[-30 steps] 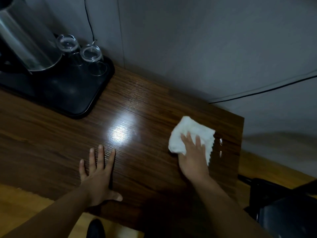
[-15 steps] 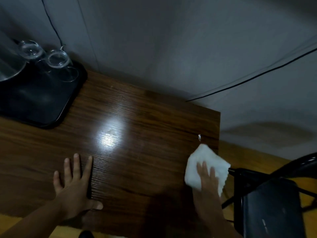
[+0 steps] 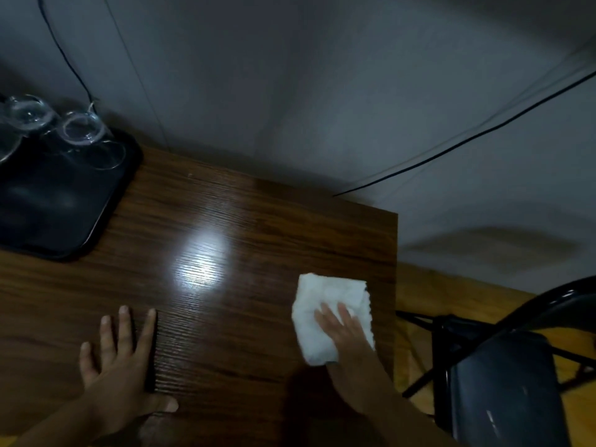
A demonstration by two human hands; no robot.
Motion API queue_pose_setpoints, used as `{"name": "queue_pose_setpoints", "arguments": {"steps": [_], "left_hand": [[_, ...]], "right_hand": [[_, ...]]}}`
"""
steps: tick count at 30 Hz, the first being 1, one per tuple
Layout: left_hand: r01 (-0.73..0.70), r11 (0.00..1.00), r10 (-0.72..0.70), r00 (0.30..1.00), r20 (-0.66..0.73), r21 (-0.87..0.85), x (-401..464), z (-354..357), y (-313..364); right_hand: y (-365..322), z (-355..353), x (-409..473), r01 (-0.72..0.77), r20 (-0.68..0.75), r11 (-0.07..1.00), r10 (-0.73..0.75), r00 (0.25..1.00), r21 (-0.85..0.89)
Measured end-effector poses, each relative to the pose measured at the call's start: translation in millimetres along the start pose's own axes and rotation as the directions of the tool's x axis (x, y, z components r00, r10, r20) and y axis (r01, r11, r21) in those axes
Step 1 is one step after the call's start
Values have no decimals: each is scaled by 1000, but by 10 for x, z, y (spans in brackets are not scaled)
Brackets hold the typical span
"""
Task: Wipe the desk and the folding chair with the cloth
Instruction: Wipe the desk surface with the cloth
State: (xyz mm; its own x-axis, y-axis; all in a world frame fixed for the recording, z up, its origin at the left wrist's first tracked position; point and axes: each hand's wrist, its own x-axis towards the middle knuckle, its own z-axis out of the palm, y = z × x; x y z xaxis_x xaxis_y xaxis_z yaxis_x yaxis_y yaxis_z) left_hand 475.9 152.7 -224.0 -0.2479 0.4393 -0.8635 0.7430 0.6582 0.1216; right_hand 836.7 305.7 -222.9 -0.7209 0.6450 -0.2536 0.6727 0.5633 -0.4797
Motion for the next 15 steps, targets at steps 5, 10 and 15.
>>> {"name": "queue_pose_setpoints", "arguments": {"steps": [5, 10, 15], "left_hand": [[-4, 1000, 4, 1000, 15, 14, -31, -31, 9], [-7, 1000, 7, 1000, 8, 22, -25, -29, 11], [-1, 999, 1, 1000, 15, 41, -11, -21, -6]], "right_hand": [[230, -355, 908, -470, -205, 848, 519, 830, 245], [-572, 353, 960, -61, -129, 998, 65, 990, 32], [-214, 456, 149, 120, 37, 967, -115, 993, -226]]}}
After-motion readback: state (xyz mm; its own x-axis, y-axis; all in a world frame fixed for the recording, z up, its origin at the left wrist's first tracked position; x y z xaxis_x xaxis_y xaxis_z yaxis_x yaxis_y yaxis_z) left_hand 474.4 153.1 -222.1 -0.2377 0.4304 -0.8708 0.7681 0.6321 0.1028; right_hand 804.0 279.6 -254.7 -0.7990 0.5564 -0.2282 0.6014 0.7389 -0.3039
